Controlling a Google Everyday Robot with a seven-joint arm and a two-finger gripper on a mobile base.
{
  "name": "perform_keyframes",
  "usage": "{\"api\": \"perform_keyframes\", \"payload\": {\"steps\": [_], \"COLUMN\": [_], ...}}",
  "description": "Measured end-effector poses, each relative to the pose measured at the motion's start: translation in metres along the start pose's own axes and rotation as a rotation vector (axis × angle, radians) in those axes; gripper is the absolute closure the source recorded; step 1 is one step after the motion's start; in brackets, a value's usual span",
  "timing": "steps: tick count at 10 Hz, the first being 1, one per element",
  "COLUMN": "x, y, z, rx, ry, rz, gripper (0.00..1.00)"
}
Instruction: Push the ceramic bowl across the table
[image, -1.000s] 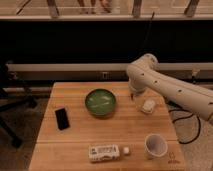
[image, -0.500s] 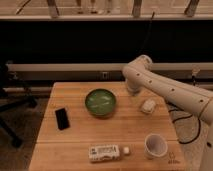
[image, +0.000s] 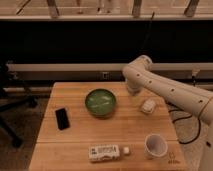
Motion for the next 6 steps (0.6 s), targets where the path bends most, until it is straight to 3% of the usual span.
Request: {"api": "perform_keyframes", "payload": {"steps": [1,6], "x": [-0.006,-0.018], "y": [-0.008,-0.029], "z": [0.006,0.039], "rx": [-0.002,-0.040], "ry": [-0.012,-0.038], "rz": [-0.019,-0.047], "gripper": [0.56,0.99]}}
